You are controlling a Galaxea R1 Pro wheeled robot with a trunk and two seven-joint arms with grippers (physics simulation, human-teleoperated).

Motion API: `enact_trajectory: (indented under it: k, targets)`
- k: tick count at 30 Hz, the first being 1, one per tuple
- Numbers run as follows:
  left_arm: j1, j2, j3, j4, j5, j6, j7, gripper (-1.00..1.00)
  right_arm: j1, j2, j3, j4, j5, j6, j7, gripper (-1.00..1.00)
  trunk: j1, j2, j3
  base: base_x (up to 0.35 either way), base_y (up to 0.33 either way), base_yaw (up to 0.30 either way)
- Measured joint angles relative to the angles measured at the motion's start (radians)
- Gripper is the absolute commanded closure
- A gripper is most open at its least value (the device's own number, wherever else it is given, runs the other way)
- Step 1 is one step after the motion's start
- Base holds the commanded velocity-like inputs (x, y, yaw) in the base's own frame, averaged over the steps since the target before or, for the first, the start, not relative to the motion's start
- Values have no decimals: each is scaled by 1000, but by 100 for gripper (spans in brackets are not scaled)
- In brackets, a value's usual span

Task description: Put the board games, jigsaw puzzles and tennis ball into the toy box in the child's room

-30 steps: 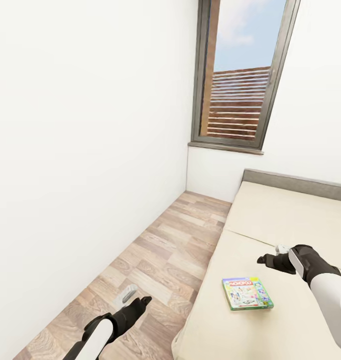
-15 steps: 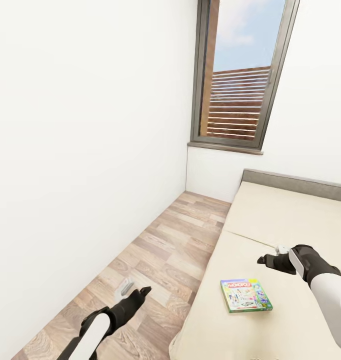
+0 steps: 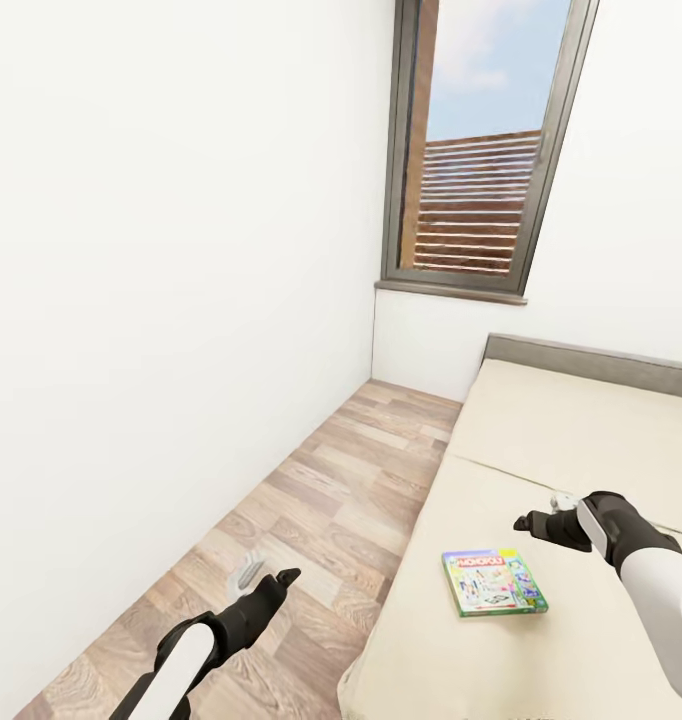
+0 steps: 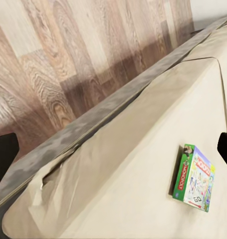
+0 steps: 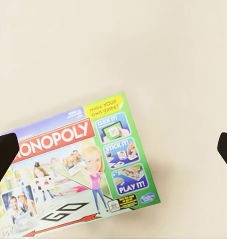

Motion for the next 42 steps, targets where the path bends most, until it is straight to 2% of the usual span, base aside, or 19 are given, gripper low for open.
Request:
enact_trajectory:
  k: [17, 25, 28, 29, 40, 42]
  targets:
    - [0, 0, 0, 3, -4, 0, 9, -100, 0, 0, -1, 0, 1, 10, 11, -100, 65, -119, -53, 0, 0, 0]
    - [0, 0, -1, 5, -4, 0, 12, -100, 1, -3, -4, 26, -2, 40, 13, -100, 96, -175, -78, 0, 0, 0]
    - [0, 0, 0, 5, -3, -1, 9, -100, 0, -6, -4, 32, -2, 45, 42, -100, 107, -196, -88, 0, 0, 0]
    - [0, 2, 0, 6, -4, -4, 1, -100, 0, -9, -2, 36, 2, 61, 108, -100, 107, -196, -88, 0, 0, 0]
    - [0, 3, 0, 7, -4, -4, -2, -100, 0, -10, -1, 36, 0, 90, 139, -100, 107, -196, -88, 0, 0, 0]
    - [0, 3, 0, 7, -5, -4, -2, -100, 0, -14, -4, 36, -2, 91, 170, -100, 107, -196, -88, 0, 0, 0]
